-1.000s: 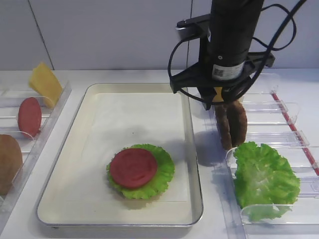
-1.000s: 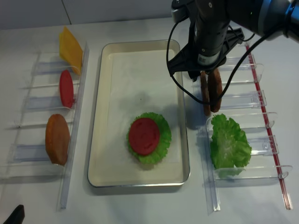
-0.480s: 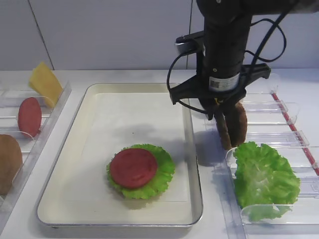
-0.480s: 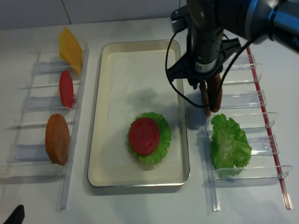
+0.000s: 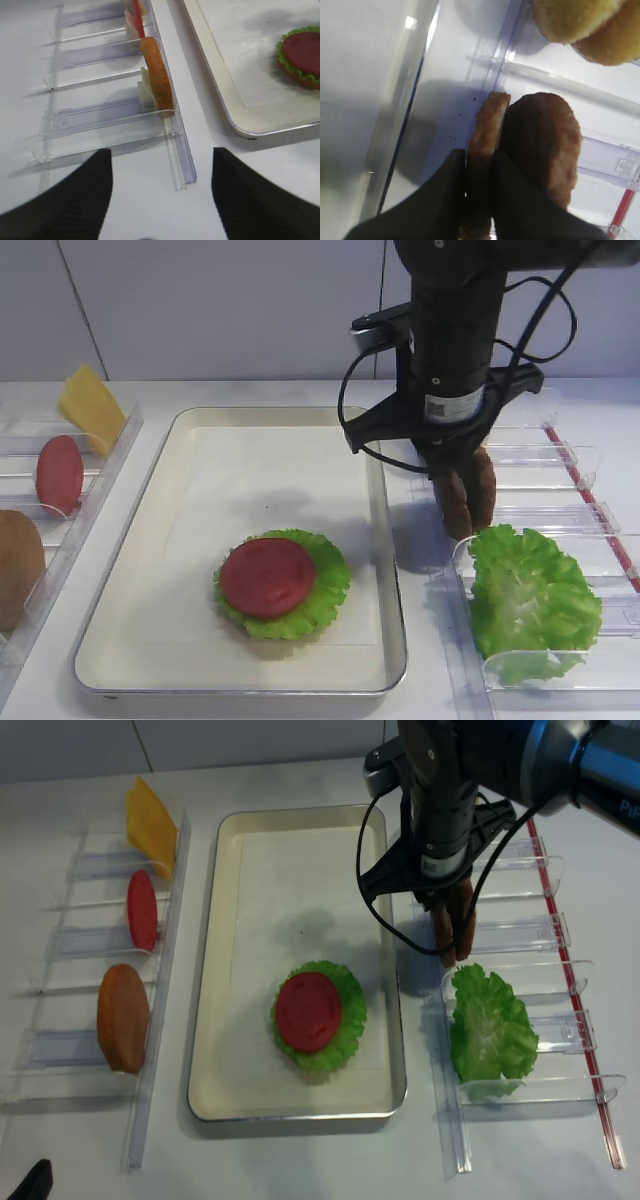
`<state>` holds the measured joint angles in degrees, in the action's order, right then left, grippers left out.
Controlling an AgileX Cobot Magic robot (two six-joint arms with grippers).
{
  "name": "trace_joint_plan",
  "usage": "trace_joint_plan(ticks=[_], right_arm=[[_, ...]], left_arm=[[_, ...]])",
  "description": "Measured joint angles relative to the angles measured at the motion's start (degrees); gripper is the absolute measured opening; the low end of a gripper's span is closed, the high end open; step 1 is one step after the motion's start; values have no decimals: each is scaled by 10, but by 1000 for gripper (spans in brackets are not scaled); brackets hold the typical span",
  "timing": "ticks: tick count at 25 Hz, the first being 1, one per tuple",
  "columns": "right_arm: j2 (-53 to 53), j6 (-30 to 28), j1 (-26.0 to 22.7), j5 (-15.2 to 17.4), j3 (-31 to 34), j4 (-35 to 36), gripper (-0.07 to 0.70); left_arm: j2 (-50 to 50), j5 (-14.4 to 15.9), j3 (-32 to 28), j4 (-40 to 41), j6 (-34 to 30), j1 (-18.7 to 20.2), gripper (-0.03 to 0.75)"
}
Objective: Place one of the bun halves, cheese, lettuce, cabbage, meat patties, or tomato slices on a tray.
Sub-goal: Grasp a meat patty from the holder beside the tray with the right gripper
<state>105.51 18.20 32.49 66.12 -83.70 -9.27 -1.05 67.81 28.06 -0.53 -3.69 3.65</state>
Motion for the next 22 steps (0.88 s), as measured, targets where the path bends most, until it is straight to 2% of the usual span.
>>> trace_joint_plan(ticks=[4, 10, 18, 22], right_arm=[[-6, -1, 0, 7, 0, 0, 154], [-24, -15, 0, 43, -41, 20, 154], [-37, -19, 0, 48, -115, 63, 154], [-49, -20, 0, 49, -122, 75, 153]], left_arm=[[0, 0, 0, 0, 0, 0, 422], [0, 0, 0, 0, 0, 0, 422], [0, 0, 0, 0, 0, 0, 417], [0, 0, 0, 0, 0, 0, 417]])
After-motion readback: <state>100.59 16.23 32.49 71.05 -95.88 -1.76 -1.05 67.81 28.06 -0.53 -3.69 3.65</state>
